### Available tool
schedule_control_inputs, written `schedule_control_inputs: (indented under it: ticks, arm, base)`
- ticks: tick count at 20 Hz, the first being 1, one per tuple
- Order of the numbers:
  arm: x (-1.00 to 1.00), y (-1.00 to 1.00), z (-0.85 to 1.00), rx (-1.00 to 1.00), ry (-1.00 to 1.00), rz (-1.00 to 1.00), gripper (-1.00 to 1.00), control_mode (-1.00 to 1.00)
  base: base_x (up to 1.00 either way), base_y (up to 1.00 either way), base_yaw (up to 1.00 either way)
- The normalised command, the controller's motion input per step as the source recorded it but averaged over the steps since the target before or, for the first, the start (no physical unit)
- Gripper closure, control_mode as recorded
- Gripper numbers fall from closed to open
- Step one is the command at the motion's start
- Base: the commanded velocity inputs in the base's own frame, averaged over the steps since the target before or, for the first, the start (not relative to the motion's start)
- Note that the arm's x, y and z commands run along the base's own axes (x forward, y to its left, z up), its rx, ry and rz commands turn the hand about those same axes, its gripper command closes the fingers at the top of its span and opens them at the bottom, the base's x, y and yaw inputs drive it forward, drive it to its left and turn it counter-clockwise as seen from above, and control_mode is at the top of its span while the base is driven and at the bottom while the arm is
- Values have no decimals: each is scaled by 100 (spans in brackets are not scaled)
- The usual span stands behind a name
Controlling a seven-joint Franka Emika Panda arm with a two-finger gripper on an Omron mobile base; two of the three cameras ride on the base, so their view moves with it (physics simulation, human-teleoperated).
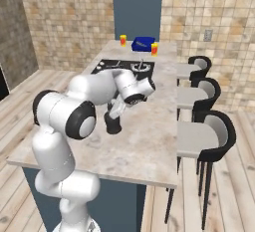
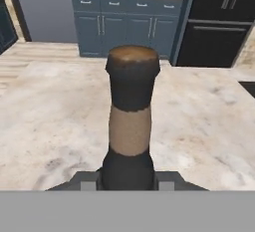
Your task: Place the drinks on the dining counter in a tight cluster.
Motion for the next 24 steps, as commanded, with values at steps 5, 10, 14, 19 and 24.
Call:
schedule_control_inputs:
  ticks: [5, 10, 14, 19, 24]
  arm:
    - [-12, 0, -46, 0, -21, 0, 100, -100]
    - [6, 1, -42, 0, -5, 0, 100, -100]
    - [20, 0, -18, 0, 0, 0, 100, -100]
    - [0, 0, -2, 7, 0, 0, 100, -100]
    - [0, 0, 0, 17, -1, 0, 100, -100]
  base:
    - [0, 0, 0]
    - [0, 0, 0]
    - [0, 0, 0]
    - [0, 0, 0]
    - [0, 0, 0]
